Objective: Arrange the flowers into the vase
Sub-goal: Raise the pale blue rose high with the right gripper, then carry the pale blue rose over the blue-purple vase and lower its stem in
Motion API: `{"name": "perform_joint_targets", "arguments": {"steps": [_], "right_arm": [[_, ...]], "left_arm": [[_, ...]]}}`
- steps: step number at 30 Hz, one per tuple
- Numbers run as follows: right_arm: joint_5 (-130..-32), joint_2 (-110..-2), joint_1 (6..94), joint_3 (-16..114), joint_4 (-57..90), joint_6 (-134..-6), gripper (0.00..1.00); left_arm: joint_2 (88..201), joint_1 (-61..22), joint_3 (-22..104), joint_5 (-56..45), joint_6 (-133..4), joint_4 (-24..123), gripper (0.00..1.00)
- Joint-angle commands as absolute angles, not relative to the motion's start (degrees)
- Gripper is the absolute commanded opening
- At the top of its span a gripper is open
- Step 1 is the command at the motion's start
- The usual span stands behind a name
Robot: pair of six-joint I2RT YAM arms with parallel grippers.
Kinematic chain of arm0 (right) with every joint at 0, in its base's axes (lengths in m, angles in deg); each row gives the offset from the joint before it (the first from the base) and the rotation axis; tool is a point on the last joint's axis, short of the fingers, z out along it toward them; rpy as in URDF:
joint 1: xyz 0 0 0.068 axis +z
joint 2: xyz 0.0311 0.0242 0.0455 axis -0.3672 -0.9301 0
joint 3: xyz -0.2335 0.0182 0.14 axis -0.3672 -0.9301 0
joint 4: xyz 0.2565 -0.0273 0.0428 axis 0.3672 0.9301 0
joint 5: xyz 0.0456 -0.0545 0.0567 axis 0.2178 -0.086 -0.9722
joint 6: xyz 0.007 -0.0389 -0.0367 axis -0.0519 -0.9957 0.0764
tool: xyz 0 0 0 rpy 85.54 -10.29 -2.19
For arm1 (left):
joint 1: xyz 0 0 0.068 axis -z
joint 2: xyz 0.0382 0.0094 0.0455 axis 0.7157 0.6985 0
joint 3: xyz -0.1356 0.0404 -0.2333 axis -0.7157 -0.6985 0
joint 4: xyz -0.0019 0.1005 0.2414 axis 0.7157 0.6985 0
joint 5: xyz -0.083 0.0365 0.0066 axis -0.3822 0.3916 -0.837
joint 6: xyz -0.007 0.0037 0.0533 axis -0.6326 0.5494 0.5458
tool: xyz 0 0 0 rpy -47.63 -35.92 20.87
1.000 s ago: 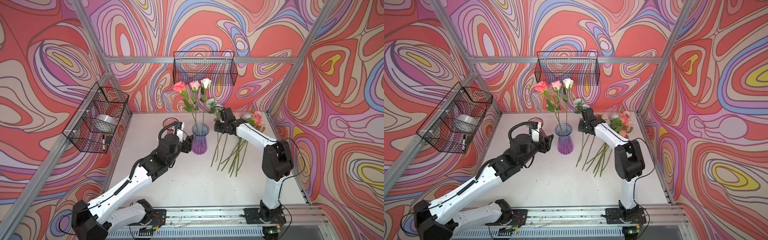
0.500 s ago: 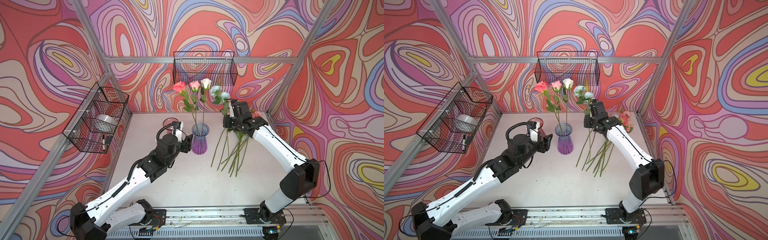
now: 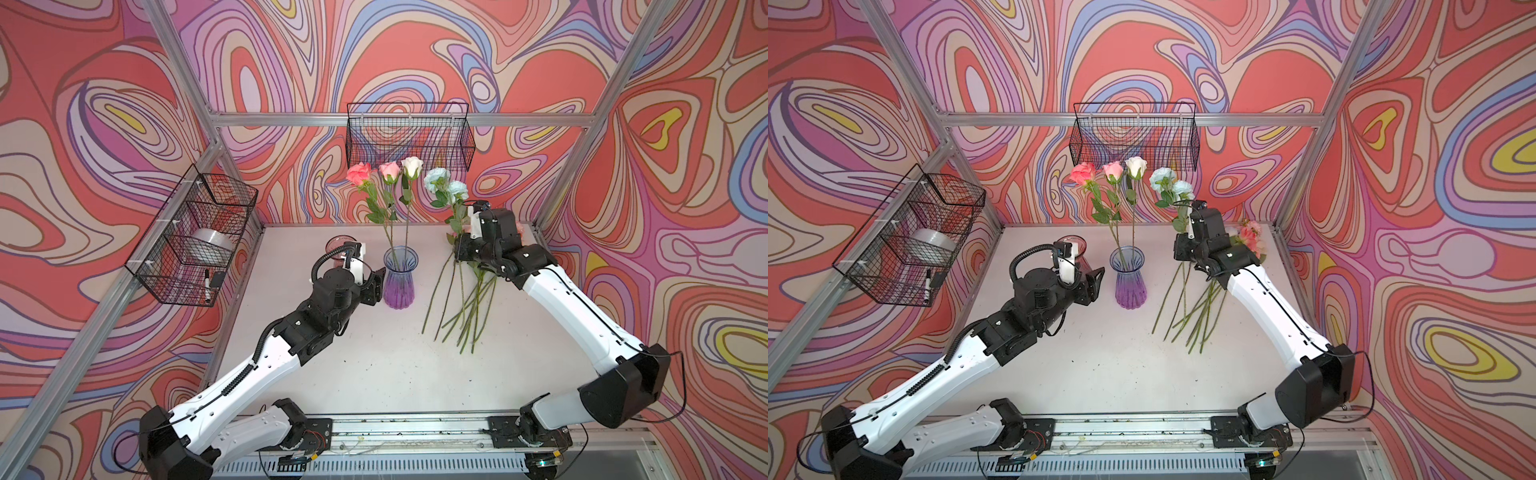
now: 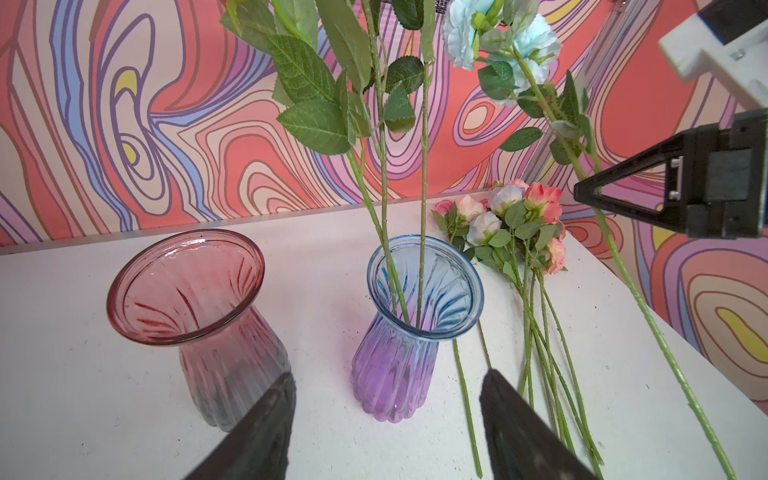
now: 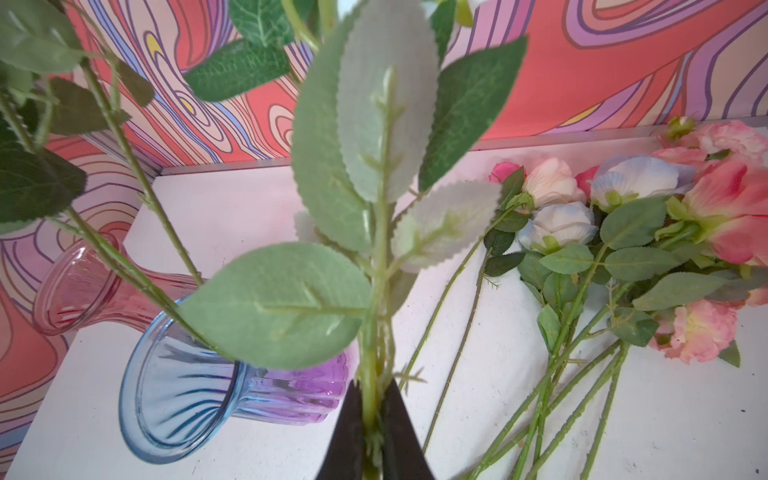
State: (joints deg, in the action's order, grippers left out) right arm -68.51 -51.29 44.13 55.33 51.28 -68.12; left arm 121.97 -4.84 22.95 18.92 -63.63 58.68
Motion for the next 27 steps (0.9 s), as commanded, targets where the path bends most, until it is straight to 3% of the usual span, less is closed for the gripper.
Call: {"name": "perform_joint_targets", "arguments": {"steps": [1, 6, 13, 27], "right_arm": [[-69.4, -48.4, 44.9, 53.0, 45.5, -67.3, 0.0], [-69.2, -44.1, 46.9, 48.0, 34.0, -68.2, 0.0], [-69.5, -43.0, 50.0, 50.8, 25.2, -71.0, 0.0], [-67.2, -54.8, 57.1, 61.5, 5.4, -75.9, 0.0]], "left_arm": [[120.1, -5.2, 24.4, 18.8, -64.1, 59.7, 0.7], [118.0, -5.2, 22.9, 21.6, -63.4, 57.8, 0.7], [115.7, -5.2, 21.3, 25.6, -62.1, 55.6, 0.71], [114.5, -5.2, 17.8, 29.1, -63.6, 51.2, 0.72]]}}
